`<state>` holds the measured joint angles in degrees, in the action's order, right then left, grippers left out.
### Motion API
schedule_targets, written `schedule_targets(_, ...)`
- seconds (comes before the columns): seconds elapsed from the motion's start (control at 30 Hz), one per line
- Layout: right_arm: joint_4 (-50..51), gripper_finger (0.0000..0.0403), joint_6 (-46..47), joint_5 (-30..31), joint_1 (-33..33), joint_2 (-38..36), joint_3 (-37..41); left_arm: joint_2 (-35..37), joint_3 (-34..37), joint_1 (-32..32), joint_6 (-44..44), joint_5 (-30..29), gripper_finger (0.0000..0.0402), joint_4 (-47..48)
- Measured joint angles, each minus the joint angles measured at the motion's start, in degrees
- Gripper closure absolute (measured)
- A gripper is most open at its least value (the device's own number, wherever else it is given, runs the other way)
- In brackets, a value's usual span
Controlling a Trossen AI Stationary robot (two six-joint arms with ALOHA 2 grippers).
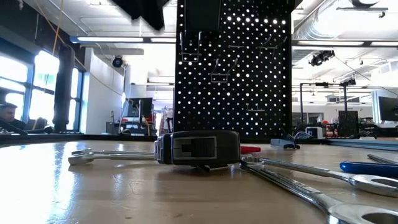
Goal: Hang tools onto peg board
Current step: Hang the measuring tape on the peg board
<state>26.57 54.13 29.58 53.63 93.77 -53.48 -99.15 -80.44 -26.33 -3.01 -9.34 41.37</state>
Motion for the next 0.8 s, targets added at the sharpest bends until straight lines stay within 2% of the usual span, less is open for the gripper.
schedule_targets(0.2,-5.08,0.0245,-6.40,9.30,-1.89,0.01,0.10,0.00,14.93,-0.59,-1.05,0.21,0.0245,-20.94)
schedule_targets(0.4,-5.18,0.0229,-6.89,10.41,-4.34,0.01,0.12,0.00,24.38,-3.30,-4.72,-1.61,0.0196,-38.49)
schedule_targets(0.53,-5.73,0.0226,-8.53,10.47,-5.25,0.01,0.12,-0.38,28.17,-4.42,-6.67,-4.41,0.0149,-48.00)
schedule_targets(0.6,-6.50,0.0226,-9.13,10.47,-5.63,0.01,0.12,-1.25,28.66,-4.65,-6.77,-5.89,0.0130,-49.91)
schedule_targets(0.8,-11.57,0.0226,-11.67,10.00,-6.80,0.38,0.12,-5.97,28.76,-4.79,-7.63,-8.01,0.0107,-54.12)
